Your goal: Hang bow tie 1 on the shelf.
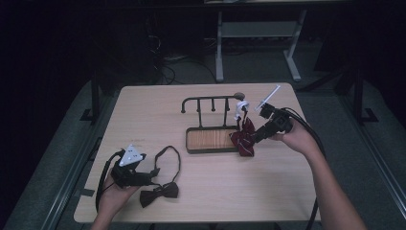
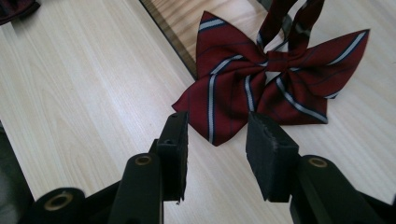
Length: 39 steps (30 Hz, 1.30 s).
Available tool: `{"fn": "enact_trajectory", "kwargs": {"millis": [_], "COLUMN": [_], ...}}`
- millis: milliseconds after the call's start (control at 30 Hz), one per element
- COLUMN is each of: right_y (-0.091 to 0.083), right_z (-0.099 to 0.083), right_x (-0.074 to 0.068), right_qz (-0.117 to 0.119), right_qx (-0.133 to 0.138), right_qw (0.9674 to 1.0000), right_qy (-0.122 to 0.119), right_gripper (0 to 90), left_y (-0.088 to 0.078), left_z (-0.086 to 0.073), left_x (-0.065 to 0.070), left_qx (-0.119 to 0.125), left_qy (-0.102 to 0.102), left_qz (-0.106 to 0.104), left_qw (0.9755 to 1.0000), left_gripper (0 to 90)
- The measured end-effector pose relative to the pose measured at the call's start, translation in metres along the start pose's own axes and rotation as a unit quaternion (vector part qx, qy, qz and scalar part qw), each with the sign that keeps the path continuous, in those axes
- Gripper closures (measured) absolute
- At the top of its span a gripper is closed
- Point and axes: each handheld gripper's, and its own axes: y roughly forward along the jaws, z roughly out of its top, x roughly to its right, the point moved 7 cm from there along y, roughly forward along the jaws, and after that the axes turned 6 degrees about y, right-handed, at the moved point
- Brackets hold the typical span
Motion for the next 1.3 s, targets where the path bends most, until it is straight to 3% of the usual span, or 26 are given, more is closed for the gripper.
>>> {"fn": "enact_trajectory", "kwargs": {"millis": [767,967,1067,1200,1300], "right_y": [0.021,0.023,0.025,0.024,0.025], "right_z": [-0.034,-0.041,-0.044,-0.047,-0.049], "right_x": [-0.007,-0.011,-0.012,-0.016,-0.019], "right_qz": [0.013,0.014,0.007,0.009,0.011], "right_qx": [0.007,0.018,0.009,0.019,0.023], "right_qw": [0.9999,0.9997,0.9999,0.9998,0.9997], "right_qy": [0.008,0.004,0.006,0.0,-0.002], "right_gripper": [49.7,48.0,45.8,45.6,45.3], "left_y": [0.003,0.003,0.004,0.005,0.004], "left_z": [-0.001,-0.002,-0.002,-0.002,-0.002], "left_x": [0.002,0.002,0.001,0.003,0.003], "left_qx": [-0.006,-0.006,-0.007,-0.005,-0.011], "left_qy": [0.0,0.0,0.002,-0.007,-0.001], "left_qz": [-0.002,-0.002,-0.002,-0.003,-0.003], "left_qw": [1.0,1.0,1.0,1.0,0.9999], "left_gripper": [24.8,24.9,24.8,24.9,24.8]}}
